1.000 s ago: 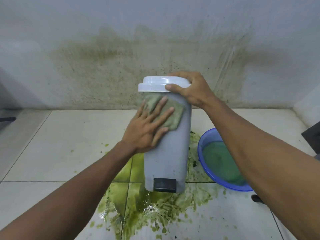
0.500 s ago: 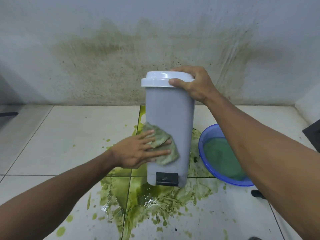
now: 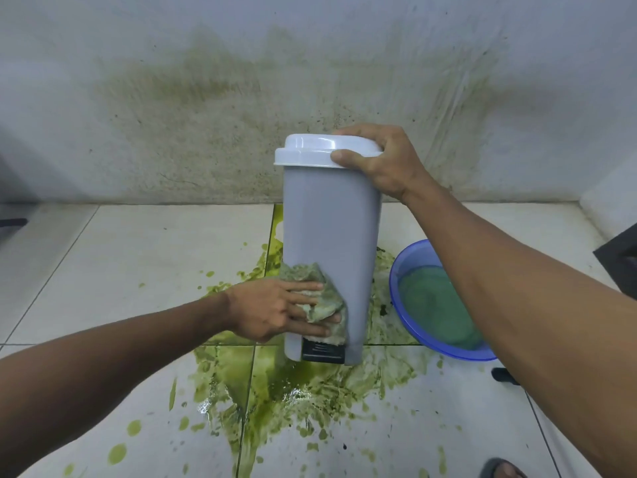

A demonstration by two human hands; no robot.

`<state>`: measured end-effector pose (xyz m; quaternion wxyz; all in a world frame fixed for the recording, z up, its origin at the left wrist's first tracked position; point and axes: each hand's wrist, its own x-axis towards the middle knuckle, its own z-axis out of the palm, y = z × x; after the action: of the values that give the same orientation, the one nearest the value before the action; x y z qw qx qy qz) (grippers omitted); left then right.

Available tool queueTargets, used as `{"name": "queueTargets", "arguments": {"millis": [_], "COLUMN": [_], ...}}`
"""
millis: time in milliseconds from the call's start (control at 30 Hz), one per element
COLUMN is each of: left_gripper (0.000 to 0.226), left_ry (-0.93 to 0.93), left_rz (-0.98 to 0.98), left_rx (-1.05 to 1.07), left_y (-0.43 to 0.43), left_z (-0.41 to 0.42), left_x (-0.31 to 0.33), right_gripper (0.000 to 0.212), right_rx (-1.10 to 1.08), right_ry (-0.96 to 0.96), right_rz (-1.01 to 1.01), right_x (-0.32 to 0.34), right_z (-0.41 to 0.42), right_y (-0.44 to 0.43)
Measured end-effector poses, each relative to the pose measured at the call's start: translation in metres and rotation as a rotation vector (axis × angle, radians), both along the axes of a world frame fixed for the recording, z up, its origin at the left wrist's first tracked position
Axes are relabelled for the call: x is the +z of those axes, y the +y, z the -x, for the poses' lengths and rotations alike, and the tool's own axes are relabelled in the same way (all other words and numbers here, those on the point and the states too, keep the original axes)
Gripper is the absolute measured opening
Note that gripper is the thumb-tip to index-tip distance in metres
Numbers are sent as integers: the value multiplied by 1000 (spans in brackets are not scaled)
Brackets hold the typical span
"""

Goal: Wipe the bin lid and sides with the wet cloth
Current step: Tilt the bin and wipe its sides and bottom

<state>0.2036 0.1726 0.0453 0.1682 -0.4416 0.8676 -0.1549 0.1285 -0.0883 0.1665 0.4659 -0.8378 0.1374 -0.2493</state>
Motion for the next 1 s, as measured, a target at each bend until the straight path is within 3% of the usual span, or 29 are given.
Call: {"name": "queueTargets", "arguments": {"millis": [267, 333, 633, 867, 1000], "left_gripper": [62, 57, 50, 50, 46], "left_ry": [63, 117, 740, 1002, 1022], "left_rz": [-128, -79, 378, 363, 390], "left_rx": [61, 61, 543, 670, 643], "left_y": [-50, -46, 11, 25, 34], "left_z": [63, 57, 25, 33, 28], "left_x": [-21, -20, -59, -88, -96], "right_gripper": [43, 40, 31, 30, 33], "right_rx": [31, 37, -92, -125, -118], "right_ry": [-11, -11, -34, -31, -24], "right_rz": [-11, -28, 3, 22, 30], "right_x": [0, 0, -1, -3, -2], "right_z": [5, 9, -9, -17, -17], "right_y": [1, -3, -4, -12, -12]}}
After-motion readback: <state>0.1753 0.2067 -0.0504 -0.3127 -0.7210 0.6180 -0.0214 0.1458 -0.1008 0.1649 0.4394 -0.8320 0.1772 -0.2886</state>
